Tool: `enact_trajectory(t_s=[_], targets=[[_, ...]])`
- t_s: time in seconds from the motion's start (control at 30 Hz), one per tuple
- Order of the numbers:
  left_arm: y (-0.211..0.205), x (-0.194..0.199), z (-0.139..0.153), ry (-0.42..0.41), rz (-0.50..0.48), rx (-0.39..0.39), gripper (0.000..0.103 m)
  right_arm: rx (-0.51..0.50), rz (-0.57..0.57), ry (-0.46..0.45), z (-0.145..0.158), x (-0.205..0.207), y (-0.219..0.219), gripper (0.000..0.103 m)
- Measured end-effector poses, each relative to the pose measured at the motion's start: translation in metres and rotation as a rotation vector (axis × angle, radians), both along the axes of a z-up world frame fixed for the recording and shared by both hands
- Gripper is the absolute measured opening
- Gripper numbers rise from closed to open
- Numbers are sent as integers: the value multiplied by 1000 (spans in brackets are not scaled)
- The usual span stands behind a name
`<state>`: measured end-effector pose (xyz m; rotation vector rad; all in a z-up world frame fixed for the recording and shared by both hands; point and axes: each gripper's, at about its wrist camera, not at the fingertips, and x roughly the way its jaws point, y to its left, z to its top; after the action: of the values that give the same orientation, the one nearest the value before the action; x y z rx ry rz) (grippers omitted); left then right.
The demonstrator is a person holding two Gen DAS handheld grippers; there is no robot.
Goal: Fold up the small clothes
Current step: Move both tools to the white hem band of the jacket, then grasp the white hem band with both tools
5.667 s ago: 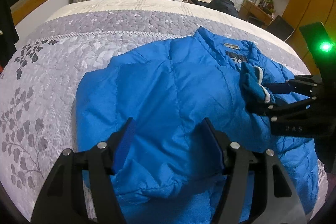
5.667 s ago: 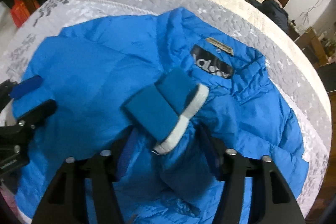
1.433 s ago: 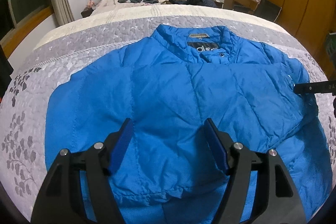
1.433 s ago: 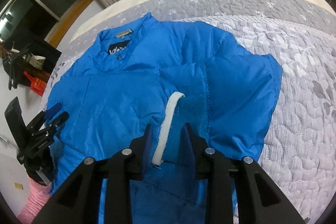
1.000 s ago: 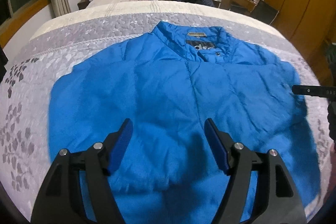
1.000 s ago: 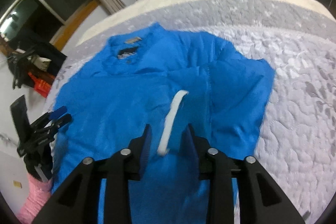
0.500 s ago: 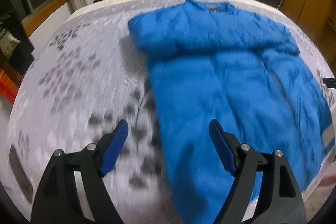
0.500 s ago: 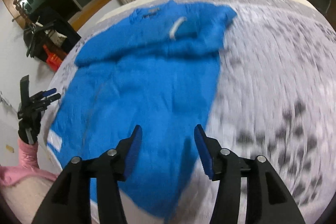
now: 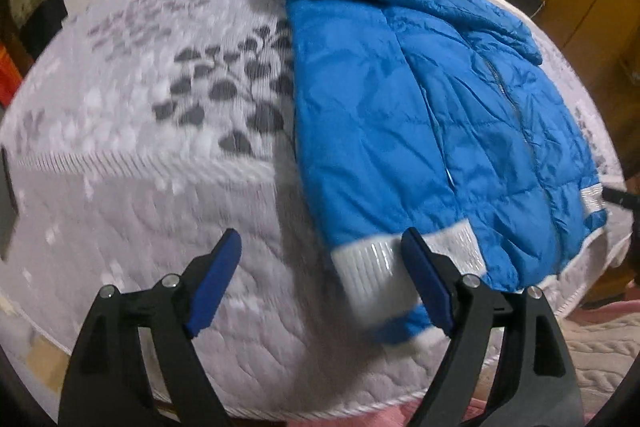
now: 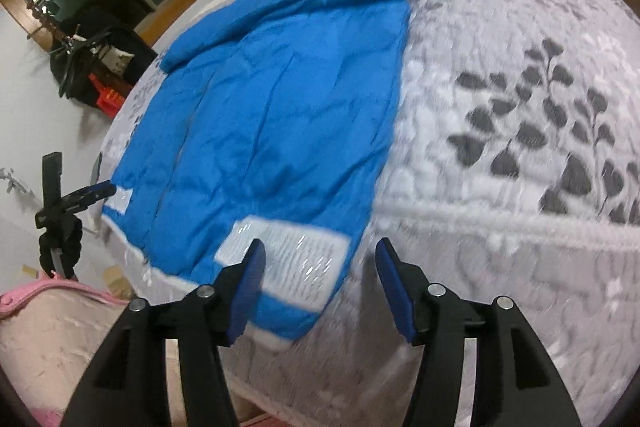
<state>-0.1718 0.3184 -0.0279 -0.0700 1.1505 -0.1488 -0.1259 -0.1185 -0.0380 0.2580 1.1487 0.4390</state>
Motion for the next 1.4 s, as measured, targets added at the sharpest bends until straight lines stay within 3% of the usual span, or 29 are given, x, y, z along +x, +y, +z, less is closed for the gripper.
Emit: enact_trajectory(t_s=[0.53,0.67,0.87,0.97,1.13,1.2,1.27,1.33,1.4], targets=[[7,-18,-6,23,30,-93,82,48,37,22,-14,-3,21,59],[9,-16,-10,43,20,-164,82,68,39,26,-15,-1,22,60],[2,-11,-15,55,10,-188,83,82,51,28,-17,3,25,60],[-2,-10,-16,90,-21,-273,78,89,54,24,-16,3,25,59],[-3,-7,-20,100,-12,-290,78,107,48,26,-18,3,21,55],[-3,-6,-19,98,-7,-286,71,108,40,27,-19,4,18,46],[-5,-5,-19,99,5,-279,54,107,34,20,-18,3,15,31],[-3,-3,-20,120,10,-338,37,109,36,12,-16,1,13,25],[1,-2,-22,128,22,-358,31,108,39,1,-13,0,13,21]])
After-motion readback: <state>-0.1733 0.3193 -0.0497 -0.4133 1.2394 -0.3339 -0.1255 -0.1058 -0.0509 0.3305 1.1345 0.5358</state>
